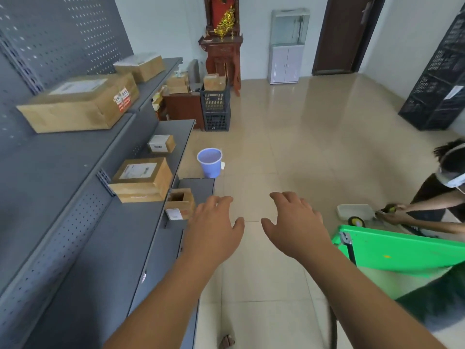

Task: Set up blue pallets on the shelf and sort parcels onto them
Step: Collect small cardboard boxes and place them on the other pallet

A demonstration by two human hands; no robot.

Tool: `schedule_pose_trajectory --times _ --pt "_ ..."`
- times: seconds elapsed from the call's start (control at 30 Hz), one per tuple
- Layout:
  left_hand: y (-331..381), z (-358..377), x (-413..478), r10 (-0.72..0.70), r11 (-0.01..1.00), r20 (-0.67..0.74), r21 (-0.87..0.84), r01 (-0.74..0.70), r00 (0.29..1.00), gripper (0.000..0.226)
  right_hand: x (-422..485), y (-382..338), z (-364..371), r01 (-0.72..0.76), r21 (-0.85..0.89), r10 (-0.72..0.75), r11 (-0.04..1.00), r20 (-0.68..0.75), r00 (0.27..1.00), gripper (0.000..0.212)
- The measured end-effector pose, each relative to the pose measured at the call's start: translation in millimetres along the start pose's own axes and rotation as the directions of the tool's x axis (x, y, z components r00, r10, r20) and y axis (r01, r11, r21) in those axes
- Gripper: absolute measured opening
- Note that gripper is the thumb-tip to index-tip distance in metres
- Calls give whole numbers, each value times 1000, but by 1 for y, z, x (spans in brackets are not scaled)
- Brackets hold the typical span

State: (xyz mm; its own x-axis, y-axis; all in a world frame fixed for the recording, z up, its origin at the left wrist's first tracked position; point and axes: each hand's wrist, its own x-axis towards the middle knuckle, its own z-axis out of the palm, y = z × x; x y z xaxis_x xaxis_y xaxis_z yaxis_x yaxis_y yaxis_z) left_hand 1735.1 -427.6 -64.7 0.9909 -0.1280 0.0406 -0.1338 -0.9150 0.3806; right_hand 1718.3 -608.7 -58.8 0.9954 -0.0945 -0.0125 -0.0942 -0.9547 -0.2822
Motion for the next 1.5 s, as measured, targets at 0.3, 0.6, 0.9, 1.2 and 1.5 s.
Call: schedule_pose_trajectory --times 0.3,0.6,0.9,1.2,1.5 --pt "-25 -9 176 70 997 66 32 -72 995 57 163 -17 9 -94 -5 94 996 18 995 62" --pt "-22 24 341 49 996 64 72 -54 997 56 337 11 16 -75 19 74 997 34 997 62" --pt "-22 38 489 -130 990 6 63 129 992 52 519 25 11 110 13 -111 994 75 991 57" --pt "-86 38 592 -313 948 -9 58 313 950 56 655 -39 46 292 47 -295 955 185 937 56" --pt "-170 19 679 -389 920 -21 50 389 921 43 762 -125 77 375 57 -378 925 219 899 51"
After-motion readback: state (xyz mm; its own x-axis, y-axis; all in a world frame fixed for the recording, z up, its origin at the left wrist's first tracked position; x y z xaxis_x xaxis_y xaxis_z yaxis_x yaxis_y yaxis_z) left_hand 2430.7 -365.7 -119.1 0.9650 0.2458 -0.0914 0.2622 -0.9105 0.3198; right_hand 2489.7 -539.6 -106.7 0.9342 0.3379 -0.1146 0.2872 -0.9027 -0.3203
